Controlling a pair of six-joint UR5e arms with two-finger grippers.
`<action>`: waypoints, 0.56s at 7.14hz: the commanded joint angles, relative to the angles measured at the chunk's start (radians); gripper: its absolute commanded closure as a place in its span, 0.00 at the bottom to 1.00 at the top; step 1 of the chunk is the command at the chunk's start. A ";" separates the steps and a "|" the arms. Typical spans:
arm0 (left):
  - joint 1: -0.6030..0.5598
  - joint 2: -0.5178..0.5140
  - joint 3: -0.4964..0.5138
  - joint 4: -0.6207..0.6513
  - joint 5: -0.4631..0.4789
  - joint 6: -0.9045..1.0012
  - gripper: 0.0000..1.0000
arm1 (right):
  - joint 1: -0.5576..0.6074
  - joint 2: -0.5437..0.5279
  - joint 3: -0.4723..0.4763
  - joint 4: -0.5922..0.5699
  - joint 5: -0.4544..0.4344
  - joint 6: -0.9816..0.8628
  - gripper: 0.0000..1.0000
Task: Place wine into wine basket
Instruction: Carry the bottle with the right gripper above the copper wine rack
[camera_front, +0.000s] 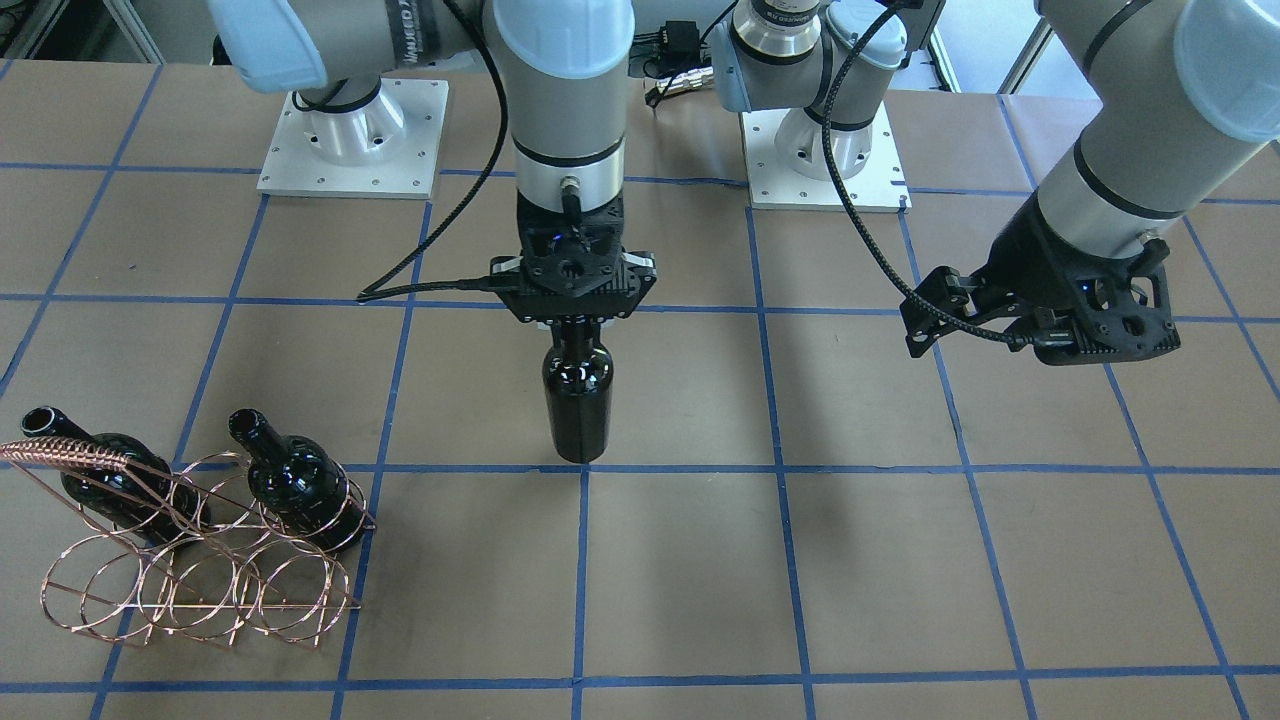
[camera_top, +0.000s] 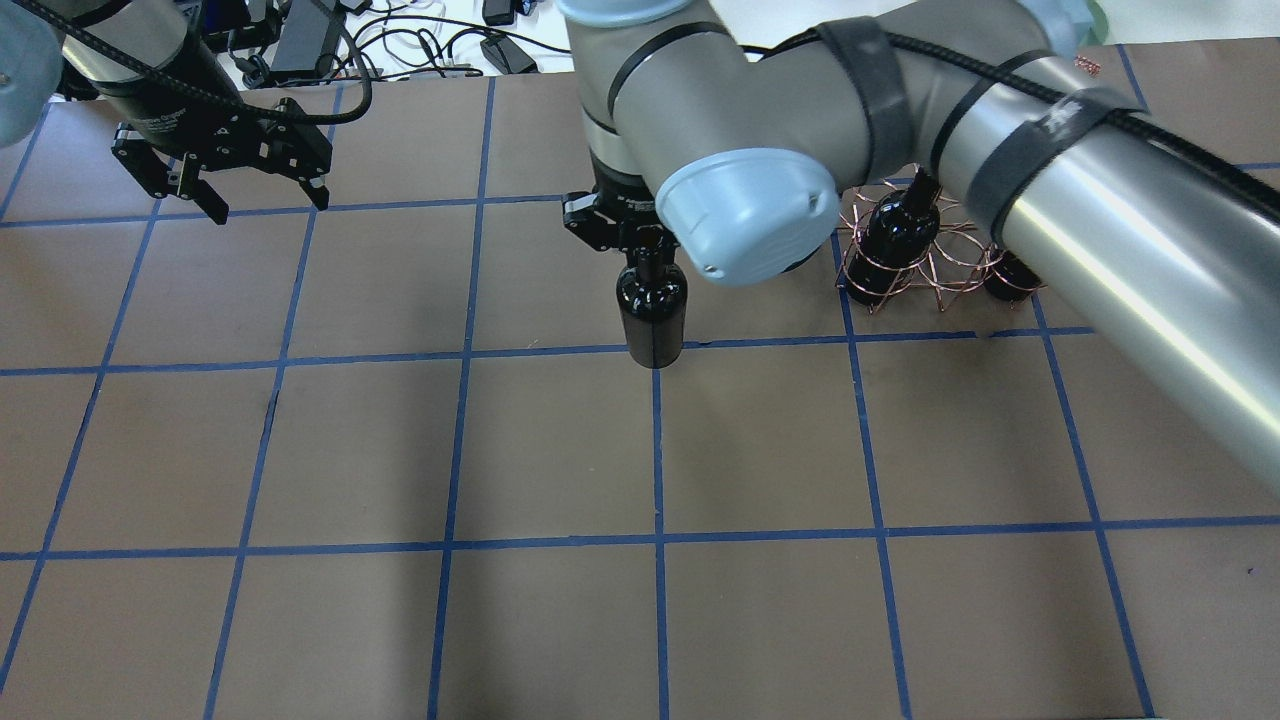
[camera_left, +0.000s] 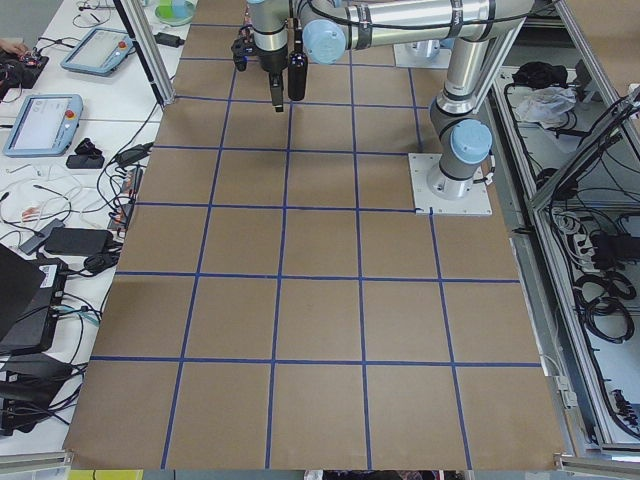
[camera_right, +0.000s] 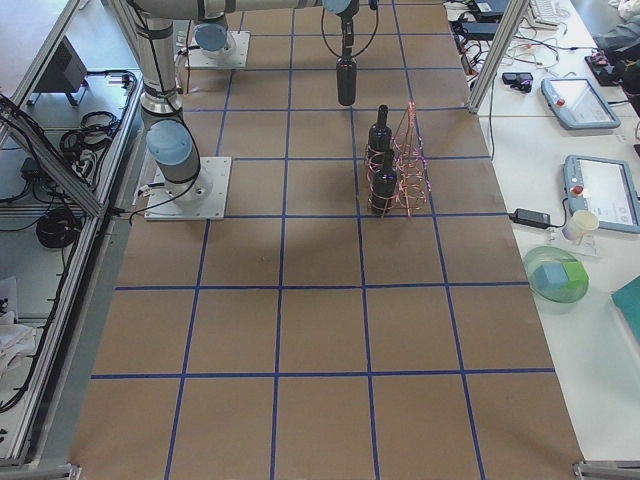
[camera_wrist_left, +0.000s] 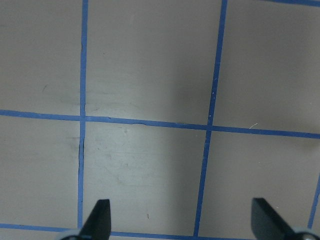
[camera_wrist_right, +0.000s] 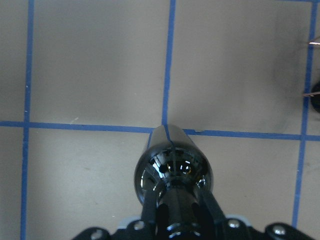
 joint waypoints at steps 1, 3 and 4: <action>0.000 -0.001 0.000 0.001 0.000 0.001 0.00 | -0.172 -0.102 0.001 0.137 0.001 -0.159 0.81; -0.001 -0.001 0.000 0.001 -0.002 -0.002 0.00 | -0.316 -0.165 -0.001 0.217 -0.028 -0.400 0.84; -0.001 -0.001 -0.002 0.001 -0.002 -0.002 0.00 | -0.393 -0.180 -0.001 0.247 -0.026 -0.445 0.84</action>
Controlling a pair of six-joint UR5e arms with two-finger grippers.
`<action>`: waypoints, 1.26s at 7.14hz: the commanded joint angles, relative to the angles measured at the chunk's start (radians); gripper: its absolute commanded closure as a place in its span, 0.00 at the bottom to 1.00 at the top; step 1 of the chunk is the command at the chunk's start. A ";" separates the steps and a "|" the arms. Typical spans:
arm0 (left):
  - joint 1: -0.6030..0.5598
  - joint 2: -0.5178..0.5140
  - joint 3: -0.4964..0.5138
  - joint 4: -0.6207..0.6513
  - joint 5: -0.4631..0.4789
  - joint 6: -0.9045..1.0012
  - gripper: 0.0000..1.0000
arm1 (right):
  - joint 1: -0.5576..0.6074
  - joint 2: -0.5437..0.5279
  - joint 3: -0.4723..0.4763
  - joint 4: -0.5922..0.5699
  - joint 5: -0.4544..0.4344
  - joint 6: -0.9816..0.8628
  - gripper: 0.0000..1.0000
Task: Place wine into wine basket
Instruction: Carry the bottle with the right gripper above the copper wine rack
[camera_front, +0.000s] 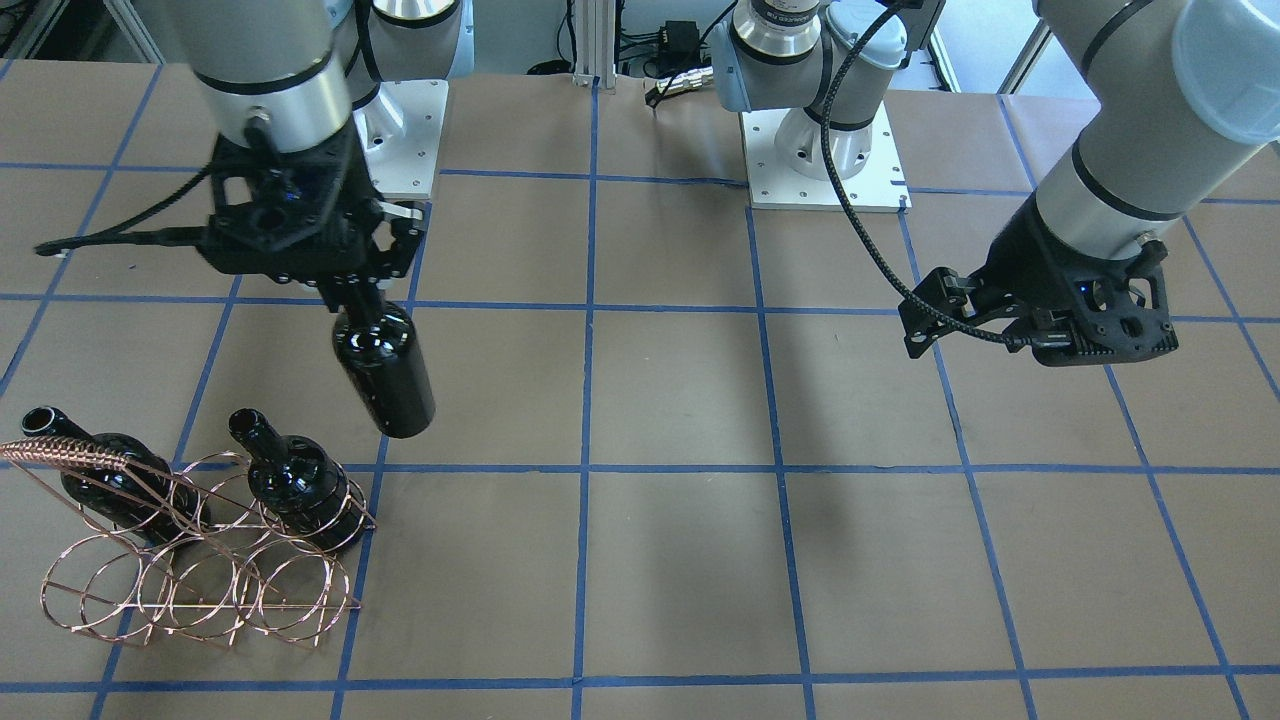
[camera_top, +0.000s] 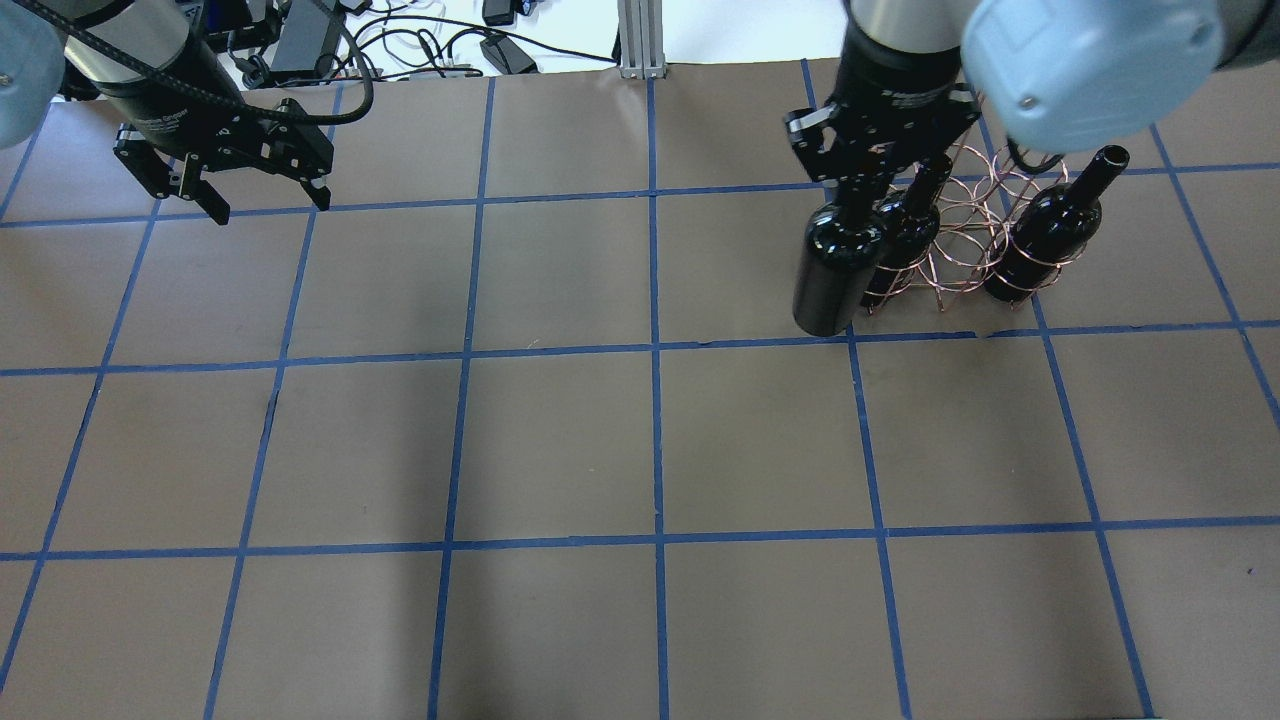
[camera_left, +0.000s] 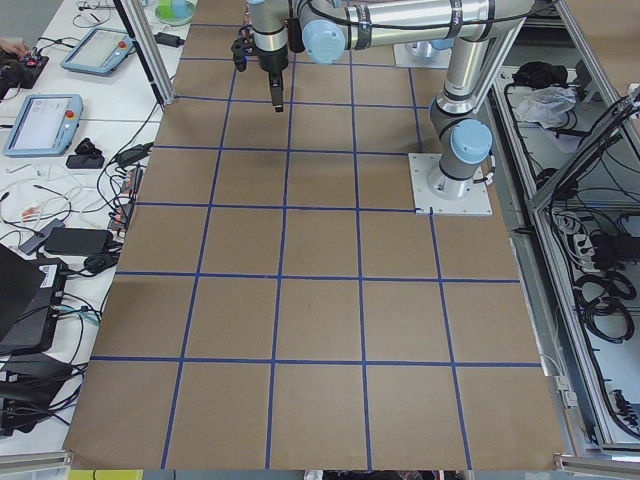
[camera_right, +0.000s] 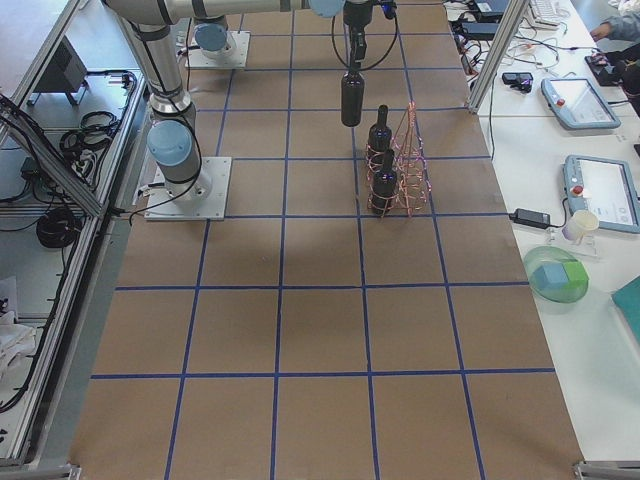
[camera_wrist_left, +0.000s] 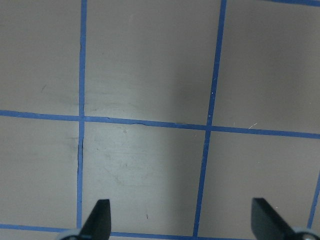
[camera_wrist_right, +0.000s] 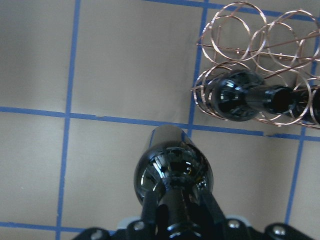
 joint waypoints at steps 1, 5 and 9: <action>0.000 0.003 -0.013 0.000 0.000 0.001 0.00 | -0.157 -0.035 0.000 0.046 -0.005 -0.151 0.84; 0.000 0.003 -0.018 0.003 0.001 0.001 0.00 | -0.308 -0.016 -0.046 0.029 0.021 -0.266 0.85; 0.000 0.003 -0.018 0.003 0.003 0.002 0.00 | -0.308 0.098 -0.137 -0.017 0.069 -0.248 0.85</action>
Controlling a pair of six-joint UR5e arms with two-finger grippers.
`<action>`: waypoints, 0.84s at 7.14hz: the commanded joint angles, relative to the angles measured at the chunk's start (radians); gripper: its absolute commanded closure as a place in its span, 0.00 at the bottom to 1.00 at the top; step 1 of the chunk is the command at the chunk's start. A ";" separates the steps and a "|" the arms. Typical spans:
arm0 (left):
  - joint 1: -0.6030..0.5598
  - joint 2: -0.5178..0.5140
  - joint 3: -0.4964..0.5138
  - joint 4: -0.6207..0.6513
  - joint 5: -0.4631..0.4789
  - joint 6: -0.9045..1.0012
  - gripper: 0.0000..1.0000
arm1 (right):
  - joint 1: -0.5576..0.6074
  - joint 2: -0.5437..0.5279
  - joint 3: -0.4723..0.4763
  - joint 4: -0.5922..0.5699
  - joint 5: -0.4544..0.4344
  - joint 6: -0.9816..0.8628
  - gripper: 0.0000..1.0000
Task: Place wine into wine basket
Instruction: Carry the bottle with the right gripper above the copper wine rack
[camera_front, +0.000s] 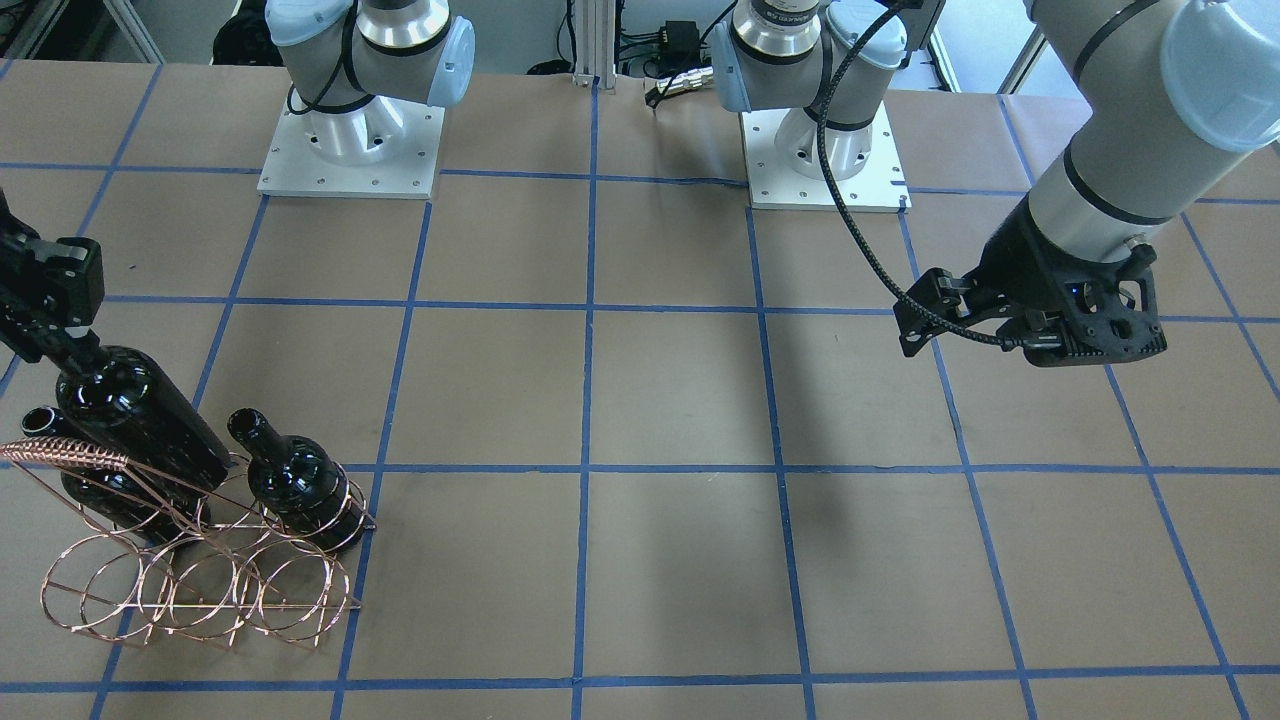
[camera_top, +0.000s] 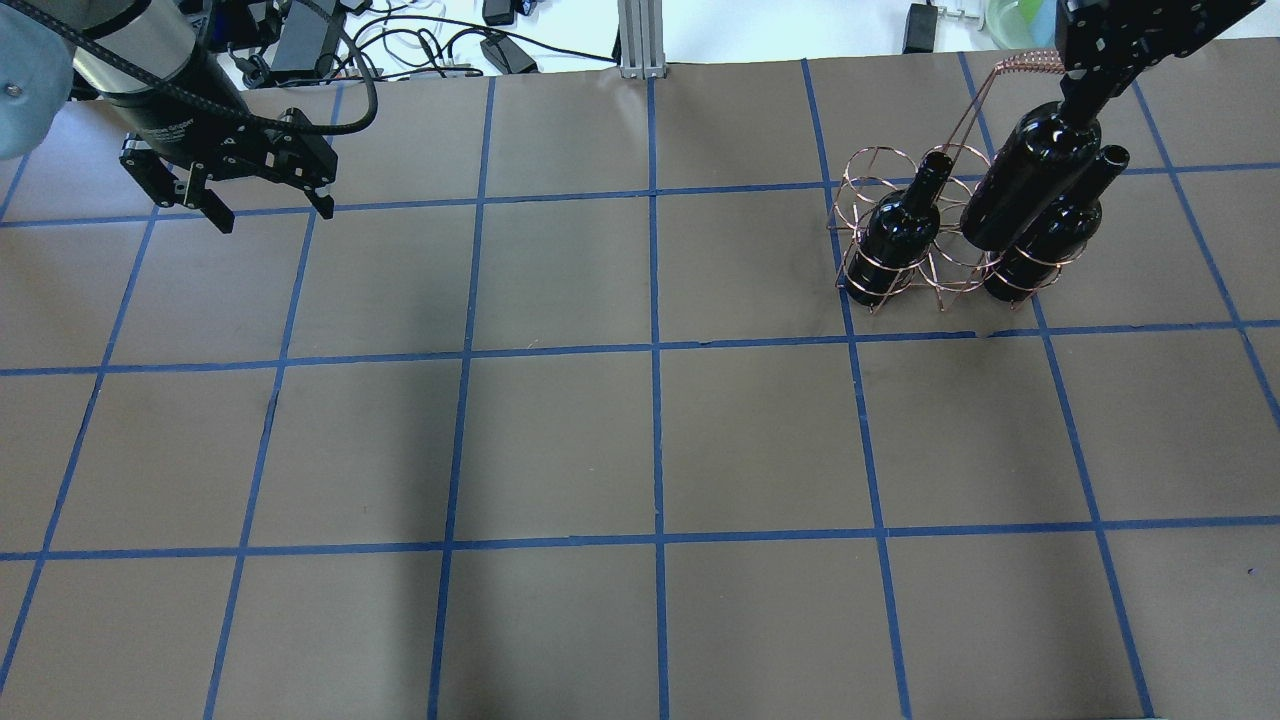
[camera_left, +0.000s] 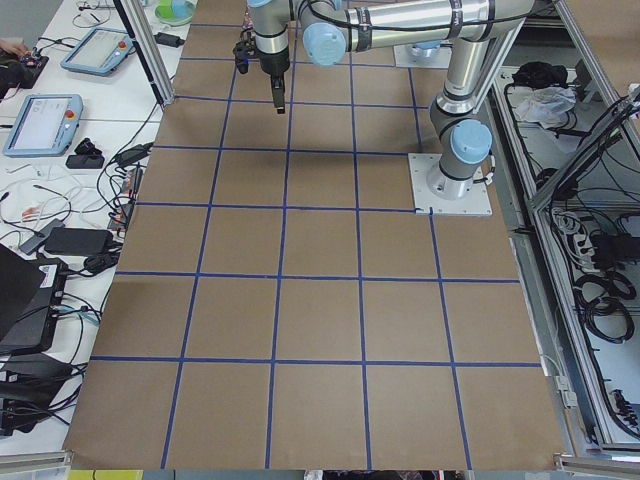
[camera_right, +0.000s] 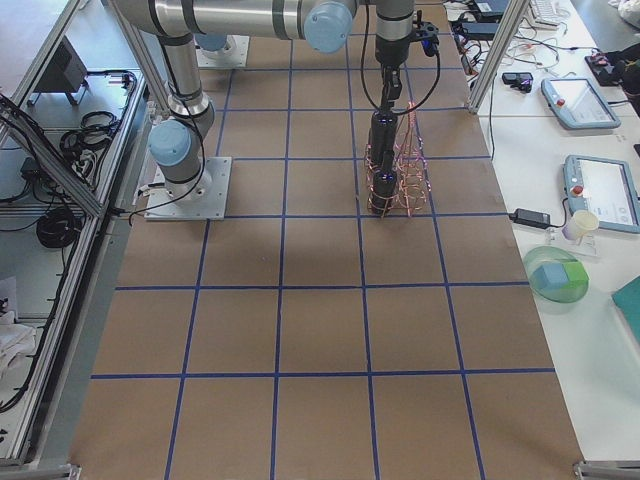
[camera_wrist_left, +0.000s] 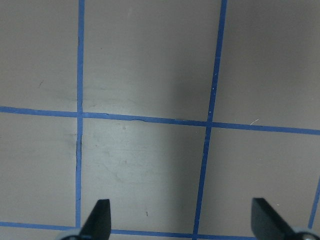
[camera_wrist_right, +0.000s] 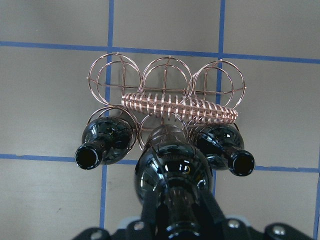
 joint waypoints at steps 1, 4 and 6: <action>0.000 0.000 0.000 0.000 0.002 0.001 0.00 | 0.002 0.031 -0.006 -0.006 0.005 0.001 0.85; 0.000 0.000 0.000 0.000 0.002 0.001 0.00 | 0.002 0.047 0.009 -0.007 0.003 -0.001 0.85; 0.000 -0.001 0.000 0.000 0.000 0.000 0.00 | 0.002 0.075 0.012 -0.035 0.004 -0.001 0.85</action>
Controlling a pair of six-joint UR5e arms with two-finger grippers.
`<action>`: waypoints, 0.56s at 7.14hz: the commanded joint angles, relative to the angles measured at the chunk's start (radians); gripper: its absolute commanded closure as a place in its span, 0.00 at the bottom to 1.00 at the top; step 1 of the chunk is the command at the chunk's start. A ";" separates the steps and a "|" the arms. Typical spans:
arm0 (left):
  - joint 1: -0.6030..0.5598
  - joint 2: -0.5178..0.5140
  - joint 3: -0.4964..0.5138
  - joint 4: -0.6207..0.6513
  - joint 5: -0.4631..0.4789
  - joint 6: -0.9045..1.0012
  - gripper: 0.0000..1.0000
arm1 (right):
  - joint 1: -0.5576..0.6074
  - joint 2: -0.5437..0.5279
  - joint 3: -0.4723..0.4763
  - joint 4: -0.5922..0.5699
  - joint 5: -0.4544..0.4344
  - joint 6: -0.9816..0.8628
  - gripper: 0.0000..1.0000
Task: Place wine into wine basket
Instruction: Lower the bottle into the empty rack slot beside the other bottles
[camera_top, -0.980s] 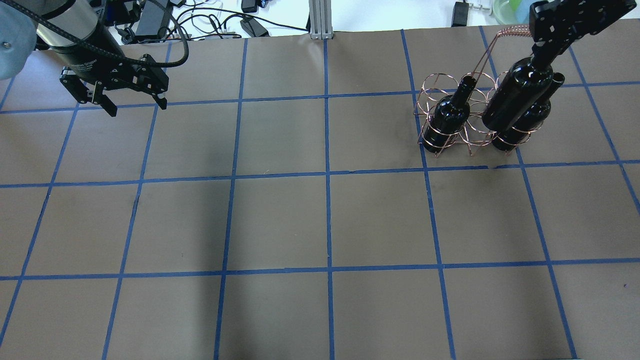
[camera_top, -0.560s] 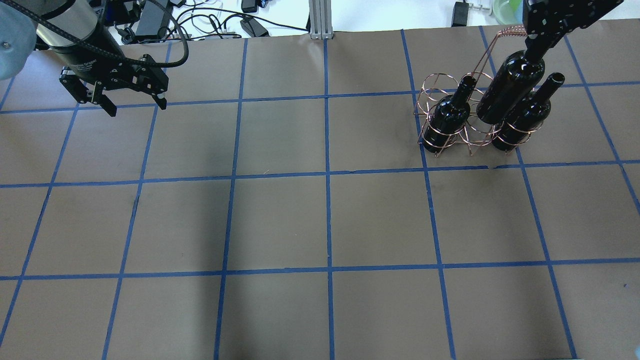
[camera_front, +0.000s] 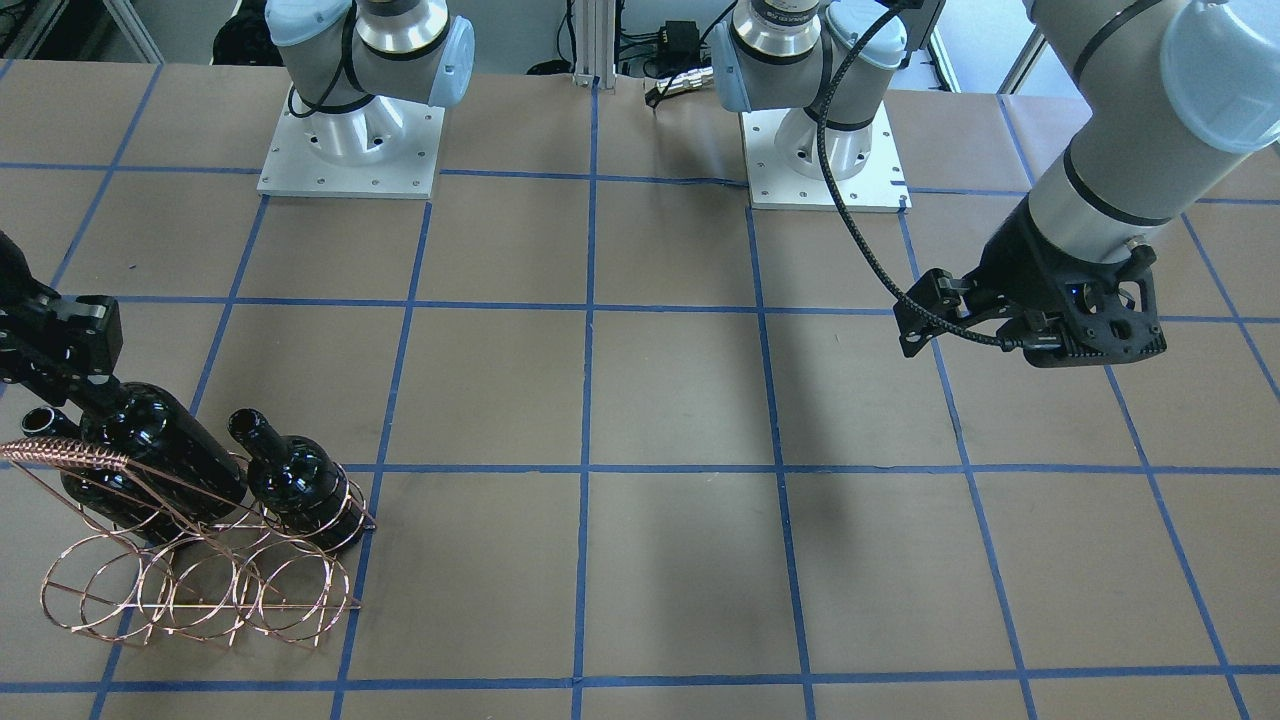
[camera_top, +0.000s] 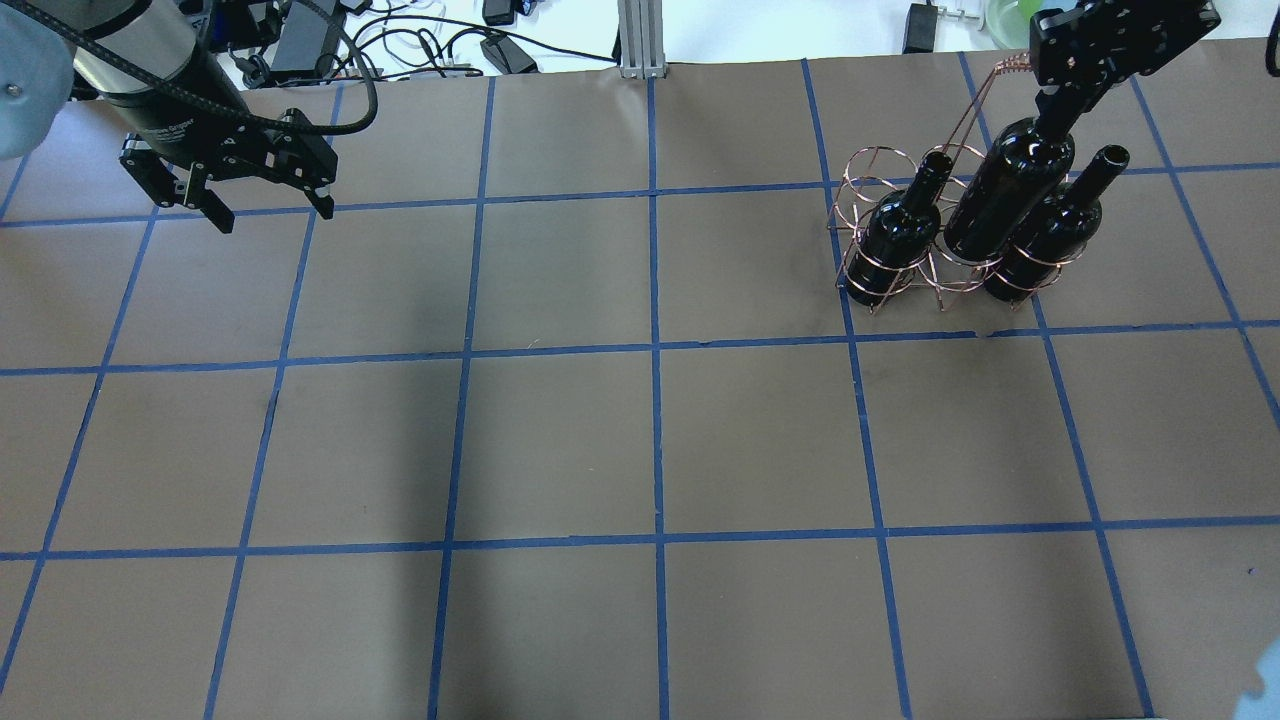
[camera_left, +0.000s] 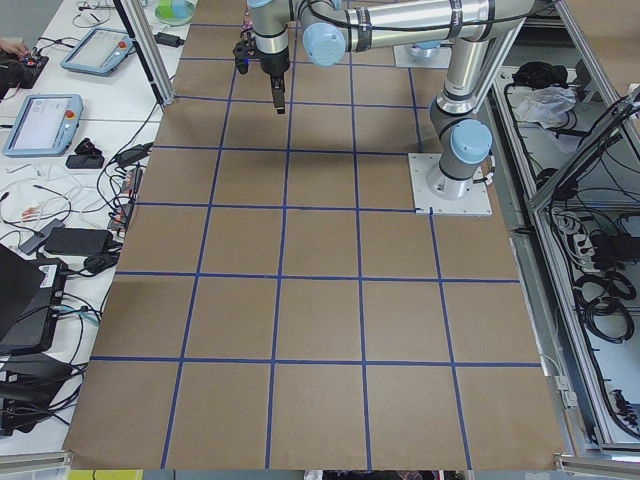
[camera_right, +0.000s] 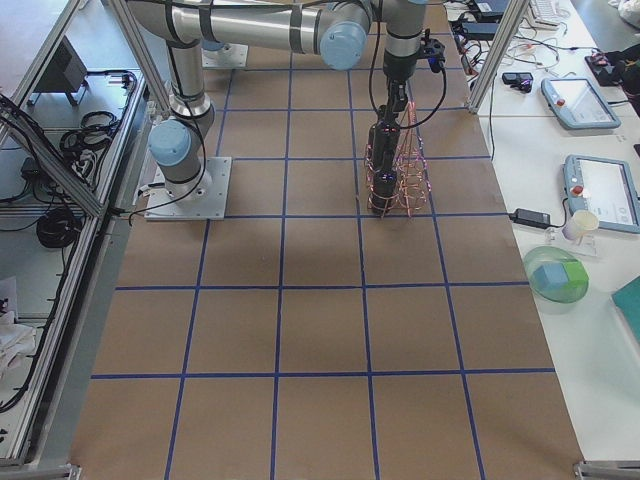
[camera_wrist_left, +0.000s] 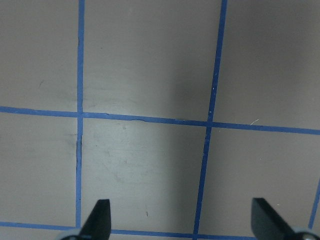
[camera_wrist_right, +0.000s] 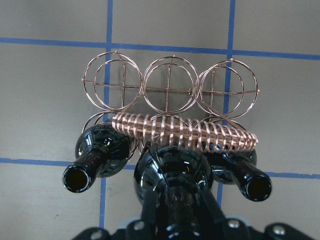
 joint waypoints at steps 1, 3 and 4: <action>0.000 0.000 0.000 0.000 0.000 -0.002 0.00 | 0.000 0.029 0.010 -0.011 -0.003 0.000 0.85; 0.000 0.000 0.000 0.000 -0.001 -0.002 0.00 | 0.000 0.051 0.055 -0.072 -0.001 0.000 0.85; 0.000 0.000 0.000 0.002 -0.004 -0.007 0.00 | 0.000 0.055 0.081 -0.111 -0.001 0.000 0.84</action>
